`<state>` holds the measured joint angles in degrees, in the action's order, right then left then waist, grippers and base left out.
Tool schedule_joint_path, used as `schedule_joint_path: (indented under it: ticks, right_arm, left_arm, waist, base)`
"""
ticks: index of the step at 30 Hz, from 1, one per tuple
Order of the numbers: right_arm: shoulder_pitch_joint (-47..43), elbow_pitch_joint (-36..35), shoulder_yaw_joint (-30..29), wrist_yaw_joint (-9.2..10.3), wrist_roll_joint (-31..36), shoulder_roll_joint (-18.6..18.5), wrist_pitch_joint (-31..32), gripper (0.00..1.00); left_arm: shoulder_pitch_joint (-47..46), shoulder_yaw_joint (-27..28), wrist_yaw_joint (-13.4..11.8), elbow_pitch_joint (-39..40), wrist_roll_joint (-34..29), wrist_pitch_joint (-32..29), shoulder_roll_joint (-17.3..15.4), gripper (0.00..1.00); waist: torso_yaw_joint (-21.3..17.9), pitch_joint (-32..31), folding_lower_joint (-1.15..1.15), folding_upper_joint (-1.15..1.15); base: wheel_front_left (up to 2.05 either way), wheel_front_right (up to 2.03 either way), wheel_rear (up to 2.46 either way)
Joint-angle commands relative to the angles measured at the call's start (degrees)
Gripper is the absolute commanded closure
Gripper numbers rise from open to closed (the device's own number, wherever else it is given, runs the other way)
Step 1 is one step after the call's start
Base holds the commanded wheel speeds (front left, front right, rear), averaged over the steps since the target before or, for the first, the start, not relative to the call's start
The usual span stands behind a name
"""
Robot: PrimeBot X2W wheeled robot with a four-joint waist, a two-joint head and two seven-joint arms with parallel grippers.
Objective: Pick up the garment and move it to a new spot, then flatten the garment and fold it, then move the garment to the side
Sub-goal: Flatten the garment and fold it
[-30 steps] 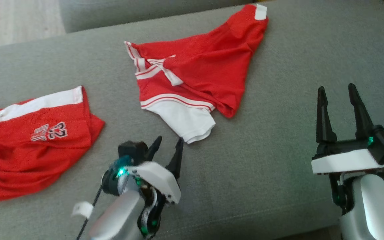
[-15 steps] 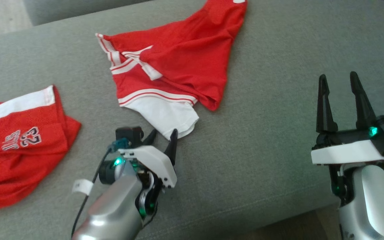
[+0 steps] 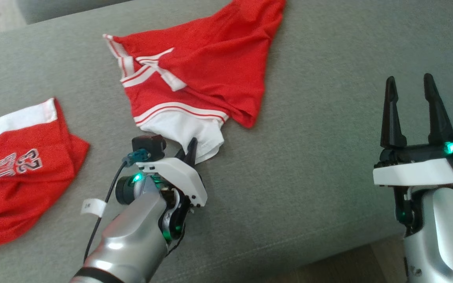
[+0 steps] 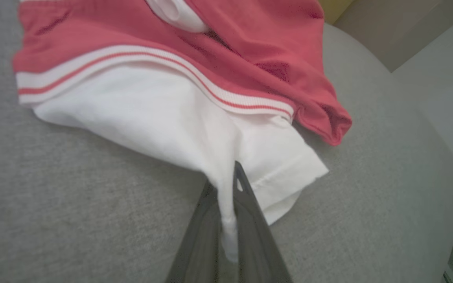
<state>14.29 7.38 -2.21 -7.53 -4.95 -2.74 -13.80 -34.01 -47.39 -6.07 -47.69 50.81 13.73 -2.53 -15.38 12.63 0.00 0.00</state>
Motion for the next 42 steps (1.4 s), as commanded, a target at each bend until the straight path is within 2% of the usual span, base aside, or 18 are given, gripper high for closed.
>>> schedule_joint_path:
  ticks: [1,4,7,11,16,23,31,42]
  right_arm:
    - [1.7,-2.0,1.2,0.04,0.3,-0.1,-0.6,0.0]
    - [1.9,-1.5,1.0,0.04,0.7,-0.1,-0.3,0.0]
    - [2.3,-0.9,1.4,0.04,1.1,-0.1,0.2,0.0]
    - [3.8,0.6,3.0,0.04,2.1,-0.1,1.5,0.0]
    - [8.1,4.9,8.0,0.04,4.4,-0.1,4.7,0.0]
    - [16.7,16.9,13.6,0.04,8.4,-0.1,9.3,0.0]
    - [24.1,29.8,20.6,0.04,10.0,-0.1,11.0,0.0]
    - [30.6,41.6,26.3,0.04,9.0,-0.1,12.3,0.0]
  left_arm:
    - [-1.7,1.6,-0.1,1.8,0.3,0.8,-0.3,1.0]
    - [-1.3,2.5,-0.7,4.0,0.0,1.2,-0.3,1.0]
    - [0.1,5.5,-1.5,9.1,-3.2,1.2,-0.3,1.0]
    - [3.4,7.2,-1.4,15.4,-7.1,1.3,-0.3,1.0]
    - [6.0,4.4,-0.6,19.0,-9.0,1.3,-0.3,1.0]
    - [5.7,-1.7,-0.2,20.3,-8.0,1.3,-0.3,1.0]
    - [3.8,-6.7,-1.2,21.6,-6.0,1.3,-0.3,1.0]
    - [1.7,-8.9,-2.1,23.4,-4.5,1.3,-0.3,1.0]
  waist:
    - [1.2,-0.7,0.0,0.0]
    - [3.7,-1.8,0.0,0.0]
    - [6.6,-2.8,0.0,0.0]
    - [10.8,-3.7,0.0,0.0]
    - [15.4,-3.8,0.0,0.0]
    - [20.3,-2.2,0.0,0.0]
    - [23.5,-0.3,0.0,0.0]
    - [25.3,2.7,0.0,0.0]
  base:
    - [0.0,0.0,0.0]
    - [0.0,0.0,0.0]
    - [0.0,0.0,0.0]
    - [0.0,0.0,0.0]
    - [0.0,0.0,0.0]
    - [0.0,0.0,0.0]
    - [0.0,0.0,0.0]
    - [0.0,0.0,0.0]
